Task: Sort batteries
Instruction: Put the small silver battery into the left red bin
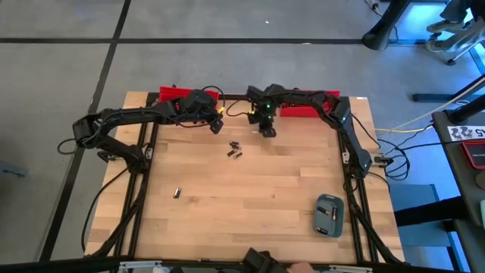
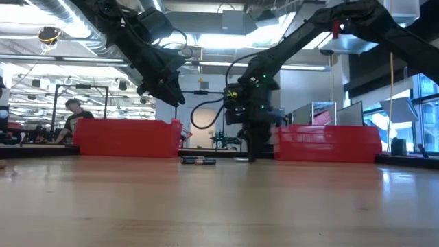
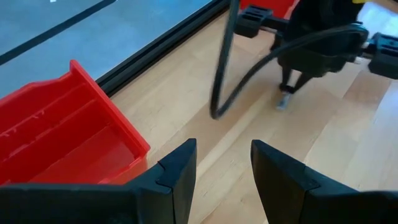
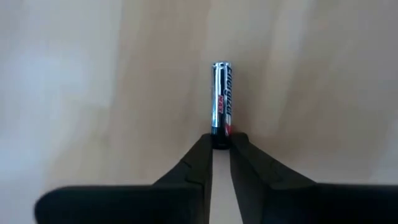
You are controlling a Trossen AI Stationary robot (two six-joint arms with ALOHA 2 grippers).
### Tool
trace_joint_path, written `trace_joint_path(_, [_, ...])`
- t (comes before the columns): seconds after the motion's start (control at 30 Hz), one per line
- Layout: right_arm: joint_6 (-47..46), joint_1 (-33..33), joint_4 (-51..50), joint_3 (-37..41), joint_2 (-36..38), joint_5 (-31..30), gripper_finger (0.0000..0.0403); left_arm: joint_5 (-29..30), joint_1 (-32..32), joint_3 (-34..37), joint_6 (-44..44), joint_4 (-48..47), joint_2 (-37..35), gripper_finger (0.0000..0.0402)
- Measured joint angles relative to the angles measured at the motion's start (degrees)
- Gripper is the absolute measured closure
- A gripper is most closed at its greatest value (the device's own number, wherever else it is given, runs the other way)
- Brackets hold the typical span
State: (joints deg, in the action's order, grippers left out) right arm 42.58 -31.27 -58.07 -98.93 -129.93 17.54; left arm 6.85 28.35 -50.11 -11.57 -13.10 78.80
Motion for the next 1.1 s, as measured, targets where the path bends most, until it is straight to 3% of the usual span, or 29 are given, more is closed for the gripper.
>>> trace_joint_path(0.13, [-2.4,0.2,-1.43,0.04,0.22,1.05,0.0331,0.0,-0.62,0.0,0.24,0.02,0.01,0.0259])
trace_joint_path(0.37, [-6.34,0.5,-2.51,0.12,0.93,1.99,0.0256,0.0,-2.32,0.0,1.49,0.02,0.0,0.0259])
trace_joint_path(0.57, [-7.73,3.35,-1.59,4.24,5.56,0.72,0.0252,0.0,-3.56,0.0,3.02,0.02,0.01,0.0259])
trace_joint_path(0.67, [-8.98,4.96,4.12,10.74,8.9,0.45,0.0264,0.0,-3.88,0.0,3.23,0.08,0.01,0.0259])
trace_joint_path(0.9, [-17.22,8.4,28.3,29.12,17.86,-4.25,0.0296,0.01,-4.12,0.0,4.28,0.13,0.01,0.0259])
trace_joint_path(1.1, [-26.24,10.04,38.69,36.54,20.15,-7.98,0.0308,0.01,-4.12,0.0,4.32,0.39,-0.01,0.0259])
